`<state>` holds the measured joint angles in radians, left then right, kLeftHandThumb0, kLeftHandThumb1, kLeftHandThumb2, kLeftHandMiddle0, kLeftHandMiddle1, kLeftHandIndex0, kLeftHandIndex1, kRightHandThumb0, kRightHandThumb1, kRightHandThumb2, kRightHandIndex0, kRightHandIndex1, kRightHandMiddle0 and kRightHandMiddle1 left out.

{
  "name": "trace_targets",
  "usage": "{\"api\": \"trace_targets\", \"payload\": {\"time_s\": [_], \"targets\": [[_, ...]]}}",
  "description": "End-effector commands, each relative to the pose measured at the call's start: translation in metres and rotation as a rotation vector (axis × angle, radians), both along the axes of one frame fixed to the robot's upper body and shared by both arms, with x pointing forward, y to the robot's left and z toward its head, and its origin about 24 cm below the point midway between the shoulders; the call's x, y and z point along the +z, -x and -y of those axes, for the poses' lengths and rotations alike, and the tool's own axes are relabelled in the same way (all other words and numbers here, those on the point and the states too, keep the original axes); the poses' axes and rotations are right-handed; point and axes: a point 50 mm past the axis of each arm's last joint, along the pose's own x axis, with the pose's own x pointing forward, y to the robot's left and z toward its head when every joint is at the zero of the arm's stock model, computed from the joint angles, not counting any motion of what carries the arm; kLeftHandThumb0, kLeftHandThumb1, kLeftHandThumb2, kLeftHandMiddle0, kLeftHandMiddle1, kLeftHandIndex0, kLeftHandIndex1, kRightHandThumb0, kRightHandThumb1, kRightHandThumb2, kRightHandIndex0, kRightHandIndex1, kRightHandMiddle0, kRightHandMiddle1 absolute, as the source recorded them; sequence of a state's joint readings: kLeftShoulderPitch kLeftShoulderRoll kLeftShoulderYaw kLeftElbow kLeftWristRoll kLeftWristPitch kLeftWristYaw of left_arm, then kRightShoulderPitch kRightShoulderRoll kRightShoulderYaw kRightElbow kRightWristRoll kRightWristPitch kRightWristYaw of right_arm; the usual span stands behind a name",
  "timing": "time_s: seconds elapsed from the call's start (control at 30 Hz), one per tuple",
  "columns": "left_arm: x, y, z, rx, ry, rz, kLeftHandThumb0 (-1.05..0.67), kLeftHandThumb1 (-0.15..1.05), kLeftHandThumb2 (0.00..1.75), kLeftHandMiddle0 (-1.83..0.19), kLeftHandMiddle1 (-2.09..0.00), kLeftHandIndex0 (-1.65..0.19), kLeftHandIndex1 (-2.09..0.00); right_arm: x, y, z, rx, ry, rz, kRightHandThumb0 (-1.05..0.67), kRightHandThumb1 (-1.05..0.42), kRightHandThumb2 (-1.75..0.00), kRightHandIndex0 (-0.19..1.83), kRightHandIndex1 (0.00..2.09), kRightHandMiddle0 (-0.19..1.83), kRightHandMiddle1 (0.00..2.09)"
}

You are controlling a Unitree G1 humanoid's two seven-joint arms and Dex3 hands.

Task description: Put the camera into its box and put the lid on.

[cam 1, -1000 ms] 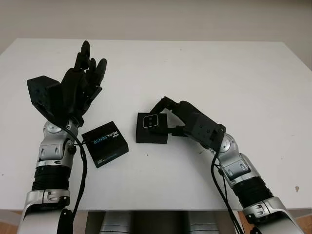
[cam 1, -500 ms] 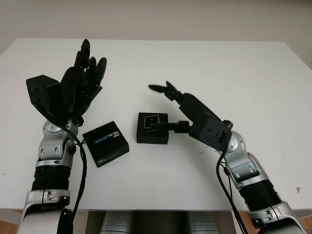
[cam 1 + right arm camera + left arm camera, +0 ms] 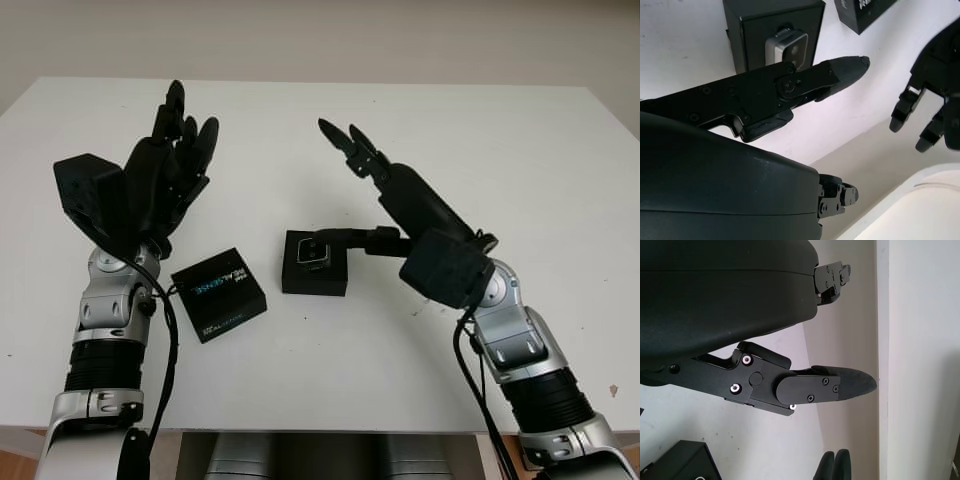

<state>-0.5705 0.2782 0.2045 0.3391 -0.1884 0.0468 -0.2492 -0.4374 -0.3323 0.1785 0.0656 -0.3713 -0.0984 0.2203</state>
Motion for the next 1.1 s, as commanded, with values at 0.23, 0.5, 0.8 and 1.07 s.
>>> {"api": "trace_targets", "payload": {"time_s": [0.23, 0.5, 0.8, 1.07], "targets": [[0.007, 0.0, -0.002, -0.001, -0.004, 0.024, -0.63, 1.05, 0.4, 0.18, -0.06, 0.18, -0.05, -0.01, 0.001, -0.008, -0.028, 0.23, 0.119, -0.65, -1.05, -0.36, -0.08, 0.06, -0.01, 0.06], [0.007, 0.001, -0.003, 0.01, -0.005, 0.021, -0.63, 1.05, 0.41, 0.17, -0.05, 0.18, -0.05, -0.026, -0.006, -0.006, 0.001, 0.35, 0.133, -0.65, -1.05, -0.55, -0.11, 0.05, -0.02, 0.05], [0.006, 0.002, -0.003, -0.001, -0.015, 0.021, -0.61, 1.05, 0.44, 0.18, -0.05, 0.19, -0.04, -0.049, 0.008, -0.006, 0.12, 0.473, 0.121, -0.82, -1.05, -0.58, -0.12, 0.05, -0.01, 0.06], [0.006, 0.002, -0.004, 0.001, -0.018, 0.021, -0.61, 1.05, 0.44, 0.18, -0.05, 0.19, -0.04, -0.06, 0.013, -0.008, 0.163, 0.522, 0.075, -0.87, -1.05, -0.62, -0.17, 0.04, -0.05, 0.04]]}}
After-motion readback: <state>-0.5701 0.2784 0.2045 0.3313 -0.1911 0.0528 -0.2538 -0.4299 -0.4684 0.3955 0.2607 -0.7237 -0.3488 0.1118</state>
